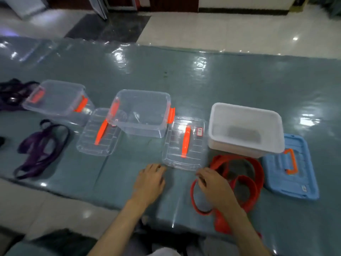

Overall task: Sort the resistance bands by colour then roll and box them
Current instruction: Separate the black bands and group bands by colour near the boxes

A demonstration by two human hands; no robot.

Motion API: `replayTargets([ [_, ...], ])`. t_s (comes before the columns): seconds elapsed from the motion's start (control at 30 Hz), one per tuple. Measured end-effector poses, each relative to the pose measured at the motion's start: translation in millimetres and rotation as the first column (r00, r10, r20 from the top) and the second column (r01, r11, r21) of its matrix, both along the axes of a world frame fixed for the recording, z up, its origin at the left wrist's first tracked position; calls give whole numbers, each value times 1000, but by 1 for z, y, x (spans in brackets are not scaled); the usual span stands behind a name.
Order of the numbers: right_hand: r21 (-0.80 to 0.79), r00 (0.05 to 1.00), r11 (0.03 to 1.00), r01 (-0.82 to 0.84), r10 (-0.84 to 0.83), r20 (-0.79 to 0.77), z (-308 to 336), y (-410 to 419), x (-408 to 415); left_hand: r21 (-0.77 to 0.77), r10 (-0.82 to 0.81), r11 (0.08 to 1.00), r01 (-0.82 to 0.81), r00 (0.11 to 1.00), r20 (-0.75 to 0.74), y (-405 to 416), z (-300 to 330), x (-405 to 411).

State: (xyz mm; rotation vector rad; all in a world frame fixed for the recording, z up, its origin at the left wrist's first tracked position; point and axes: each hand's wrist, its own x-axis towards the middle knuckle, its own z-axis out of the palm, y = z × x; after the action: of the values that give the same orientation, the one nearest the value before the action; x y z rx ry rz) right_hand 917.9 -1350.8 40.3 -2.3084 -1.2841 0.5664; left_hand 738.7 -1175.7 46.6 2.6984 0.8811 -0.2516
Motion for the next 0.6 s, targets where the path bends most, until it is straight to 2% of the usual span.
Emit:
replayTargets([
  [0.2,-29,996,997,-76,77,43,11,105,-90,73,112,991,-110,993,-23,79,3,-100],
  [0.33,-47,985,990,-136,140,96,19,184,-164,89,207,973,-211,977,48,142,6,-179],
  [0.43,-36,978,987,-155,158,137,23,242,-218,120,261,958,-260,965,7,187,1,-241],
  [0.6,-98,917,936,-339,352,189,33,334,-295,128,389,911,-392,920,47,239,-1,-347],
])
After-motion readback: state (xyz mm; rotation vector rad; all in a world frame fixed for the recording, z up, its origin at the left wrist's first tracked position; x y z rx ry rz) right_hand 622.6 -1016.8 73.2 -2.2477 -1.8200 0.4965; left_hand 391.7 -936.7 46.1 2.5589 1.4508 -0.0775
